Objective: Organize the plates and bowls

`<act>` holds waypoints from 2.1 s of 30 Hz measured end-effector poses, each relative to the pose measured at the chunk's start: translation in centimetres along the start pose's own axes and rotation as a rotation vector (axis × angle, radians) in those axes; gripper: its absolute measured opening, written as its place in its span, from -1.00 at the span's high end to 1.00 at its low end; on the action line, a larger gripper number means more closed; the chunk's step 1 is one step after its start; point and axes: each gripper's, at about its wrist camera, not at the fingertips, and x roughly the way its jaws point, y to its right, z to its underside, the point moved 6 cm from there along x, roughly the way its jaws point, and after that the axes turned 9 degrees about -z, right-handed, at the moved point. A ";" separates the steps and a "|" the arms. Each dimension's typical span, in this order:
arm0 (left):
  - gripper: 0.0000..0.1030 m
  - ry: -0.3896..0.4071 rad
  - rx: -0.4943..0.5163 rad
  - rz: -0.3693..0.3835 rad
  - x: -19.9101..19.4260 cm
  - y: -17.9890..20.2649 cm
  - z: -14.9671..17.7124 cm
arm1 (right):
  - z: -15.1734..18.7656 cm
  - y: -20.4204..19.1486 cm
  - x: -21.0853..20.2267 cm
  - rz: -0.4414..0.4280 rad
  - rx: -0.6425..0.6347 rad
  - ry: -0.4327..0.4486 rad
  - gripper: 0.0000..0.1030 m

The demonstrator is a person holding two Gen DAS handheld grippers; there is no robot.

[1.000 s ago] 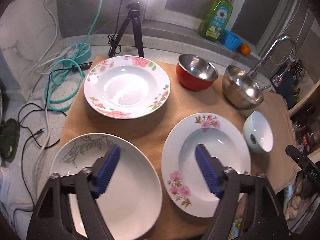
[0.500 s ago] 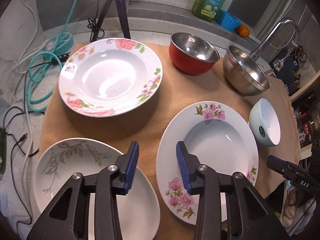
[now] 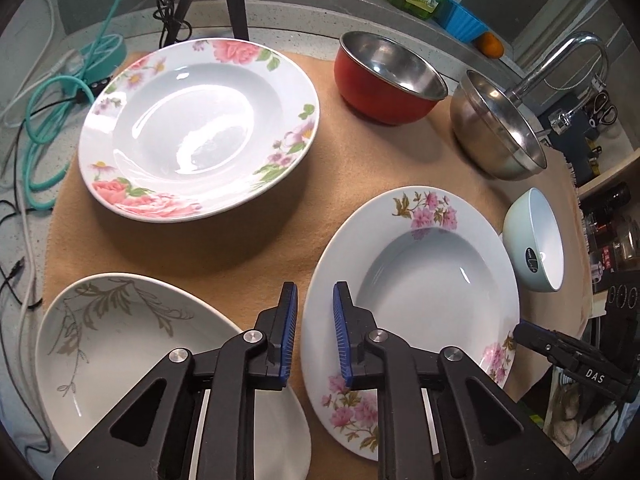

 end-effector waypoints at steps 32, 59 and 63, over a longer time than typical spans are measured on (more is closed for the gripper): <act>0.71 -0.027 0.013 0.001 -0.1 0.9 0.8 | 0.0 0.5 0.8 0.004 -0.006 -0.044 0.68; 0.70 -0.031 0.037 -0.001 -0.2 2.0 1.9 | 0.3 0.2 1.6 0.011 -0.013 -0.075 0.68; 0.70 -0.026 0.039 -0.002 -0.1 2.0 1.9 | 0.3 0.2 1.7 0.019 -0.022 -0.075 0.67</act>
